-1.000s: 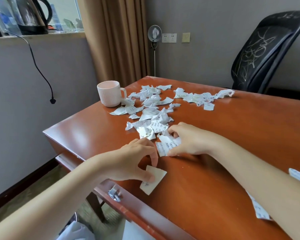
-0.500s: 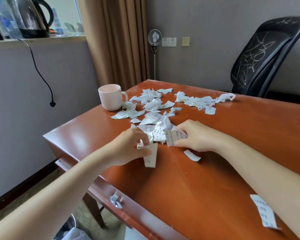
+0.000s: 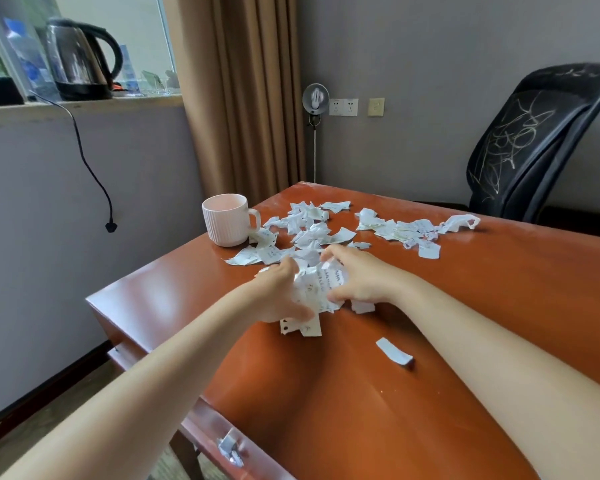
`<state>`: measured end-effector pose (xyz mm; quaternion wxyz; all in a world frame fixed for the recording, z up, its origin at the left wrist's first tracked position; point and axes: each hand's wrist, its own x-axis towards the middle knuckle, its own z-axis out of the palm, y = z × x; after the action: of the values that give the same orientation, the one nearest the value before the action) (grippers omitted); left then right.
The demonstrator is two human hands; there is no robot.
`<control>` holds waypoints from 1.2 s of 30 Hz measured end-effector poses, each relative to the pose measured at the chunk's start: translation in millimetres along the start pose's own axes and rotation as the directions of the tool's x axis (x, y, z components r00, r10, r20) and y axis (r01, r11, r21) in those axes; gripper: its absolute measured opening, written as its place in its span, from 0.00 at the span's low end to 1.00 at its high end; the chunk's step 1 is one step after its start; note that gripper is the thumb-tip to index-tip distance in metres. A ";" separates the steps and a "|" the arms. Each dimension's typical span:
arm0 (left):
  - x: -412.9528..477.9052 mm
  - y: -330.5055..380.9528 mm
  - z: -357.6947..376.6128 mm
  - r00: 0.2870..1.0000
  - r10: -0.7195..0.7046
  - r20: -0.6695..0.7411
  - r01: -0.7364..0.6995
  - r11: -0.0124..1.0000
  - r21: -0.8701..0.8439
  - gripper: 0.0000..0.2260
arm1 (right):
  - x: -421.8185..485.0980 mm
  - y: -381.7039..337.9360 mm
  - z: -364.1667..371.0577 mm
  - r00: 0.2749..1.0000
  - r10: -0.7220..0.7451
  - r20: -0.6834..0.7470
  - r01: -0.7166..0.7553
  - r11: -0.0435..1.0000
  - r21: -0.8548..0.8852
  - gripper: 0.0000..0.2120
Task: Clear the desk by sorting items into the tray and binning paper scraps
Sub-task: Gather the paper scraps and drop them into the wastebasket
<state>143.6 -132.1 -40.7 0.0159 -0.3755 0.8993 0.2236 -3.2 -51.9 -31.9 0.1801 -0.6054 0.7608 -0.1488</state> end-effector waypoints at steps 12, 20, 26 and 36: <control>-0.9 0.4 0.3 0.999 0.010 -0.048 -0.010 1.000 -0.001 0.10 | 6.1 5.3 -7.6 0.997 0.011 0.074 -0.014 0.999 0.034 0.05; -13.7 -10.0 -21.8 0.968 0.031 -0.248 -0.106 0.950 -0.293 0.07 | -5.0 9.7 -31.6 0.988 0.012 -0.156 0.019 0.981 0.195 0.08; -25.4 -23.9 -45.9 0.913 -0.062 -0.403 -0.164 0.850 -0.501 0.07 | -10.6 -8.9 -45.6 0.947 -0.022 -0.322 0.127 0.942 0.310 0.10; -51.0 -71.9 -66.3 0.881 -0.171 -0.441 -0.143 0.793 -0.592 0.05 | -2.2 -62.7 -47.8 0.901 -0.051 -0.432 0.223 0.907 0.358 0.15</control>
<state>238.5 -169.9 1.0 -0.3238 -0.4100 0.7519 0.4021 29.9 -63.3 38.7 0.1240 -0.5636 0.6895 -0.4377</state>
